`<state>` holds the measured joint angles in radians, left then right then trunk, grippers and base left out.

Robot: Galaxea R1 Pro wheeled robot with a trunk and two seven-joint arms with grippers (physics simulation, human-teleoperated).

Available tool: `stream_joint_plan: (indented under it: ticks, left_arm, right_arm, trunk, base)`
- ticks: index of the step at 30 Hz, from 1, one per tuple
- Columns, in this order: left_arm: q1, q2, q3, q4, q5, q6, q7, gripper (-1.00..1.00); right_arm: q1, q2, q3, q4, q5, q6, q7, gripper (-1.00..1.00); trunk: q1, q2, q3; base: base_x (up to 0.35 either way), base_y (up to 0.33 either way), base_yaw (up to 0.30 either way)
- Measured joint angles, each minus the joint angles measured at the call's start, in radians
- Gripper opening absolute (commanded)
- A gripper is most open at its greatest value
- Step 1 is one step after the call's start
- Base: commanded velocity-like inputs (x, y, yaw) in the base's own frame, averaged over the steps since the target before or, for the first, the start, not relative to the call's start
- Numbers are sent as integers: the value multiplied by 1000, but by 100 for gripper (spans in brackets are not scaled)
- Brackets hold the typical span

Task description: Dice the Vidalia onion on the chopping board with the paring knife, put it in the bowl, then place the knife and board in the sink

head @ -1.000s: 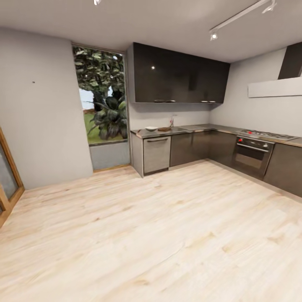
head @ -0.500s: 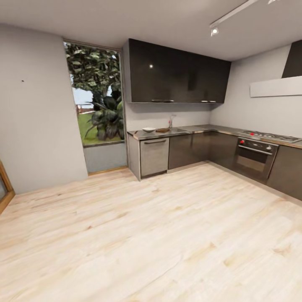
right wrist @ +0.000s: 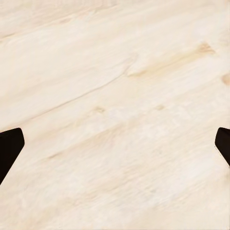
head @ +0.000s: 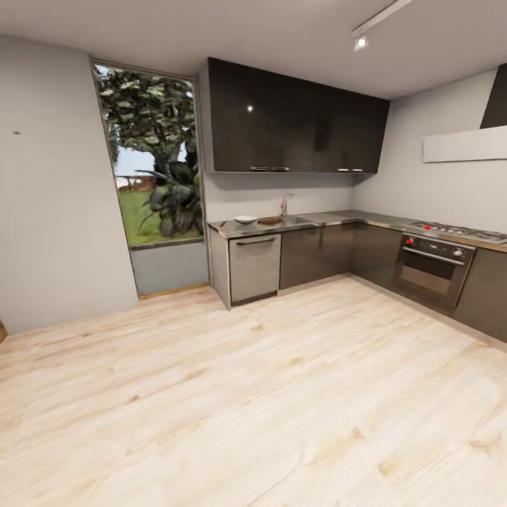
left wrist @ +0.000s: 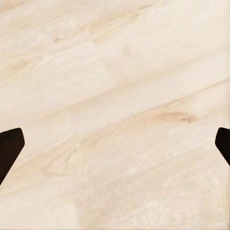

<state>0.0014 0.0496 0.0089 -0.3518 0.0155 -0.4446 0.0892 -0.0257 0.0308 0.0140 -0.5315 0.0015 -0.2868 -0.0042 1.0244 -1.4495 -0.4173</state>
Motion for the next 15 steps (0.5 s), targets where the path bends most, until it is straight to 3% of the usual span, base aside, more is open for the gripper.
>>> stream_joint_plan:
  ticks: [15]
  left_arm:
    - [0,0,0,0,0,0,0,100]
  right_arm:
    - [0,0,0,0,0,0,0,100]
  trunk:
    - [0,0,0]
  base:
    - [333,-134,0]
